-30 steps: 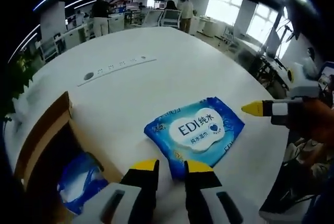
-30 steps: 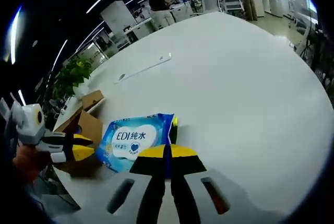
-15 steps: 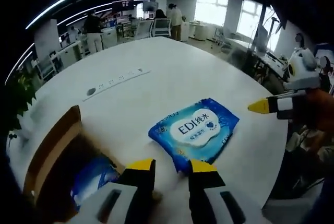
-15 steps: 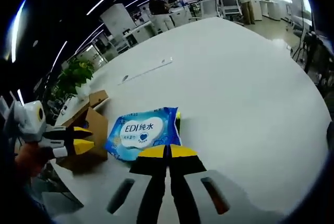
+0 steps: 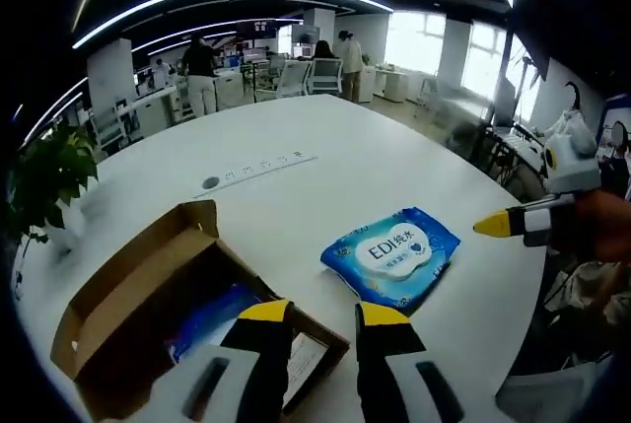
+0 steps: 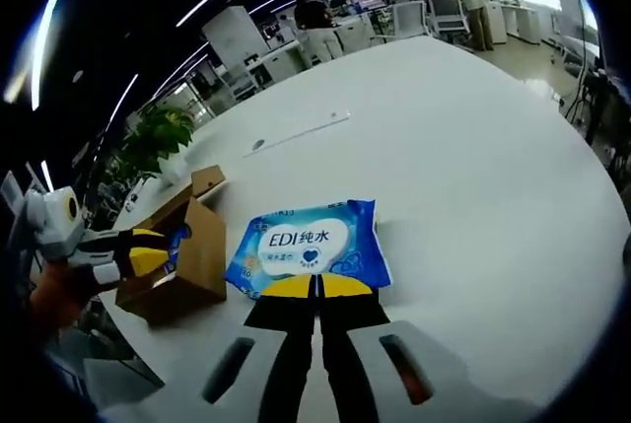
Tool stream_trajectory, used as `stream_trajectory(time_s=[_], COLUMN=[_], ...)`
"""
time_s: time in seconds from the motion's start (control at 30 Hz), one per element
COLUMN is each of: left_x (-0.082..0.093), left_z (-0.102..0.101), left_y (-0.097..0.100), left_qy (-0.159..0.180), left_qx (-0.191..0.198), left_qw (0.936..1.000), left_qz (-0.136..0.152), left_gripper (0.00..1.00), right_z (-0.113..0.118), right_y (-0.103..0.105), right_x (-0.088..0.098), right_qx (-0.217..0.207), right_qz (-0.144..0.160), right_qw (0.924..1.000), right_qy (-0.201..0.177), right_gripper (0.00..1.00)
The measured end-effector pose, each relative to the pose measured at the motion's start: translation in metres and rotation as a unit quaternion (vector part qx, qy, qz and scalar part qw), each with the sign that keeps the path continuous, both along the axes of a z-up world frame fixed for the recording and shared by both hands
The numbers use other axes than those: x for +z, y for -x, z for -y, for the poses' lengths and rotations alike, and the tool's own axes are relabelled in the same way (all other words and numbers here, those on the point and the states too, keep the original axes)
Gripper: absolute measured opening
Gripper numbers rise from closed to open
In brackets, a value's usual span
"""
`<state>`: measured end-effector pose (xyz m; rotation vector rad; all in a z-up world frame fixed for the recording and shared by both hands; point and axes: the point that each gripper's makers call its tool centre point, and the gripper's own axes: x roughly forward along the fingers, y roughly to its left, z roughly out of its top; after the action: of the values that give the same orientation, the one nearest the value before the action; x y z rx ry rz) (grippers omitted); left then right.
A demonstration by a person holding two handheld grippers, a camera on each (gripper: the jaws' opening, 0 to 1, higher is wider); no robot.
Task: Operate the shoe box by opening the lid, removing the specified soft item, and placing it in the target area until the item is outside and the box remains undamaged.
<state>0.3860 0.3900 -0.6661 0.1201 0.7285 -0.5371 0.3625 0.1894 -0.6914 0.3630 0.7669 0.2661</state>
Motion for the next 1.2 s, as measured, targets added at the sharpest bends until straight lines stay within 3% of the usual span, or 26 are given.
stream_trajectory(time_s=[0.8, 1.2], left_x=[0.007, 0.01], left_z=[-0.116, -0.146], left_y=[0.008, 0.022], left_qy=[0.013, 0.028], left_qx=[0.107, 0.124], left_qw=[0.9941, 0.9918], left_qz=[0.007, 0.014], left_gripper=[0.25, 0.26], right_z=[-0.122, -0.163], right_y=[-0.029, -0.033], right_x=[0.012, 0.016], right_qx=[0.106, 0.152], right_qz=[0.017, 0.017], right_qw=[0.9941, 0.9881], right_qy=[-0.018, -0.016], right_gripper=[0.0, 0.0])
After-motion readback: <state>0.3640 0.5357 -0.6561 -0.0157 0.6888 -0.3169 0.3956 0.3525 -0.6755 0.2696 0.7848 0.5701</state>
